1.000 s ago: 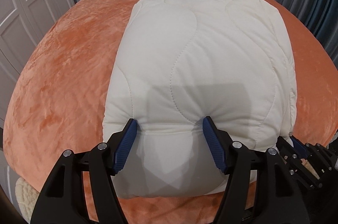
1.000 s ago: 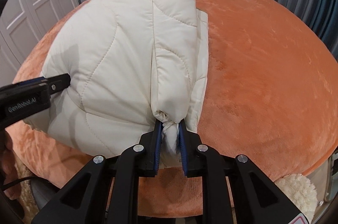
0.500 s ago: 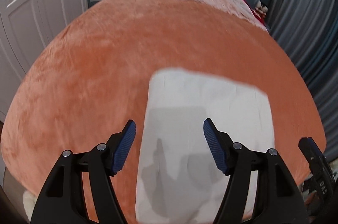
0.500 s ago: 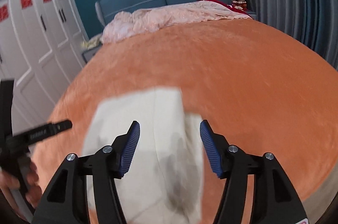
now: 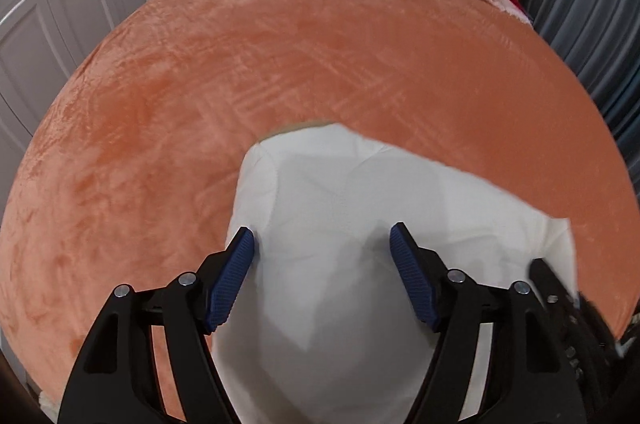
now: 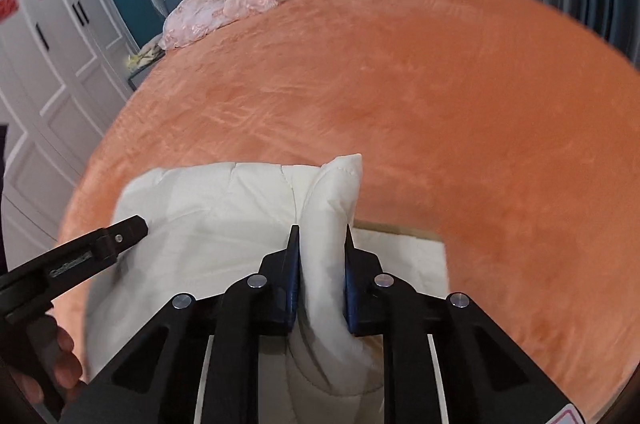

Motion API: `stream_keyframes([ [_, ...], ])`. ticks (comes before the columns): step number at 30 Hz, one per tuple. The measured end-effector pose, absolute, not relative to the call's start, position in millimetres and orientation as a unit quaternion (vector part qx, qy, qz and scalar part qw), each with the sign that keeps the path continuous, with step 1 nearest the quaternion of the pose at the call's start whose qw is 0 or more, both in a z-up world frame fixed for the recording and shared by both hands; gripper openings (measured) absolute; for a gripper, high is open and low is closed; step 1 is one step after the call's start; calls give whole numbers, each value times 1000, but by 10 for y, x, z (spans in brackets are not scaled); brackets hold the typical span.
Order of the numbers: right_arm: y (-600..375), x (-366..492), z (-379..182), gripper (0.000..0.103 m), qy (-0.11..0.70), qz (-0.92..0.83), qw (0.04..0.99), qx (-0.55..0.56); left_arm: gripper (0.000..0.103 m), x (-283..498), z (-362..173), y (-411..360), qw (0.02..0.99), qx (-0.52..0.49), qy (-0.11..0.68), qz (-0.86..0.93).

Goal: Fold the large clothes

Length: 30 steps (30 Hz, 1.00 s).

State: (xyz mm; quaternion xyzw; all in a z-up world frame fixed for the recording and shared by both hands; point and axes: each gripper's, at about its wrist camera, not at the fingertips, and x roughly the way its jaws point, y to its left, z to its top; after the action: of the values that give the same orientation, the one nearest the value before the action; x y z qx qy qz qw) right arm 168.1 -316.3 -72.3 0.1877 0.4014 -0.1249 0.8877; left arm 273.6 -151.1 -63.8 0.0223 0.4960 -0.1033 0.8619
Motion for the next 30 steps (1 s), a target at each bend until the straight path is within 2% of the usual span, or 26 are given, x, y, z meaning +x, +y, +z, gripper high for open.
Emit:
stream_keyframes([
  [6, -3076, 1707, -982, 20, 392, -148, 898, 131, 73, 2662, -807, -1621, 878, 48, 467, -90],
  [14, -3122, 1765, -1127, 26, 391, -150, 898, 137, 77, 2743, -1050, -1644, 881, 47, 464, -77],
  [30, -3103, 1805, -1263, 27, 381, -154, 901, 141, 79, 2761, -1226, -1755, 890, 70, 447, -52],
])
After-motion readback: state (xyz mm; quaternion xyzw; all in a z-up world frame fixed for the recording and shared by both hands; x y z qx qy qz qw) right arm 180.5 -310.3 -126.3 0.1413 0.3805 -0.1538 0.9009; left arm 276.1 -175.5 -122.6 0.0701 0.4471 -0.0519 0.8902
